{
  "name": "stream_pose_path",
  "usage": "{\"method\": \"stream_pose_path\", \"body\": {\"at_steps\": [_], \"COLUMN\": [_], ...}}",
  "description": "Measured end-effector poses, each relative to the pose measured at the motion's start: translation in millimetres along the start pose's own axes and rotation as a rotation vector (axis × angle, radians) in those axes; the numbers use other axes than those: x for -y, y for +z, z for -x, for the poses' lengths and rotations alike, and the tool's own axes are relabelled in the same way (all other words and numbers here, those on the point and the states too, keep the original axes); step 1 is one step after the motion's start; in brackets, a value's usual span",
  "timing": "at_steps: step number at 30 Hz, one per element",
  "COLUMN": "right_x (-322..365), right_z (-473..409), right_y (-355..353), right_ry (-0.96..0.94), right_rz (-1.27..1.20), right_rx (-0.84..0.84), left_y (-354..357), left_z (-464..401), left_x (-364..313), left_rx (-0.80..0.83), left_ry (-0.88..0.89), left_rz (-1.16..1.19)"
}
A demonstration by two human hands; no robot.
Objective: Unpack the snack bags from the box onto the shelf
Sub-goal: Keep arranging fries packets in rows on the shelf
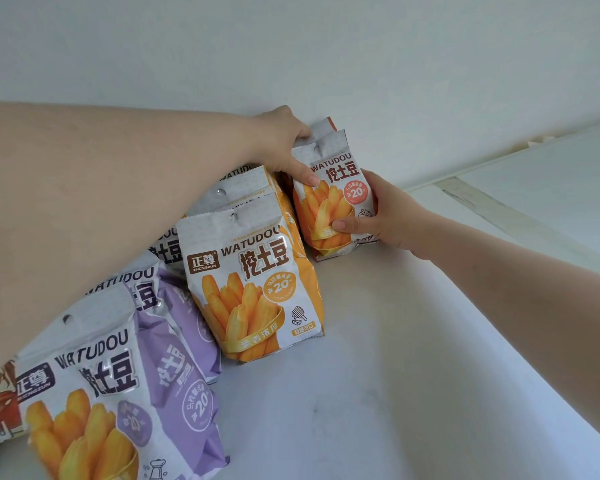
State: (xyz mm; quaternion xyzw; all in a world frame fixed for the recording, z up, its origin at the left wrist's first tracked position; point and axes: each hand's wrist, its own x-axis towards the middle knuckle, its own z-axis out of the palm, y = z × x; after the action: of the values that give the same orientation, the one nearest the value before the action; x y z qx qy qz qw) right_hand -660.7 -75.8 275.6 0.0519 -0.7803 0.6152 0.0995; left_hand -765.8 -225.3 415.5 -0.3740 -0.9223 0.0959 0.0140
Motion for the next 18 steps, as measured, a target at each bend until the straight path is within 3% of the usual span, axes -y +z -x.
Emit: {"method": "stream_pose_path", "body": {"at_steps": [7,12,18], "right_x": [3,-5,-9], "right_z": [-5,-1,4], "right_y": [1,7,11], "right_ry": [0.012,0.119,0.084], "right_rz": [0.097,0.047,0.206], "right_rx": [-0.080,-0.097,-0.165], "left_y": [1,2,0], "left_z": [0,0,1], "left_x": [1,4,6], "left_rx": [-0.014,-0.014,-0.014], "left_ry": [-0.002,0.002,0.014], "left_rz": [0.020,0.004,0.026]}}
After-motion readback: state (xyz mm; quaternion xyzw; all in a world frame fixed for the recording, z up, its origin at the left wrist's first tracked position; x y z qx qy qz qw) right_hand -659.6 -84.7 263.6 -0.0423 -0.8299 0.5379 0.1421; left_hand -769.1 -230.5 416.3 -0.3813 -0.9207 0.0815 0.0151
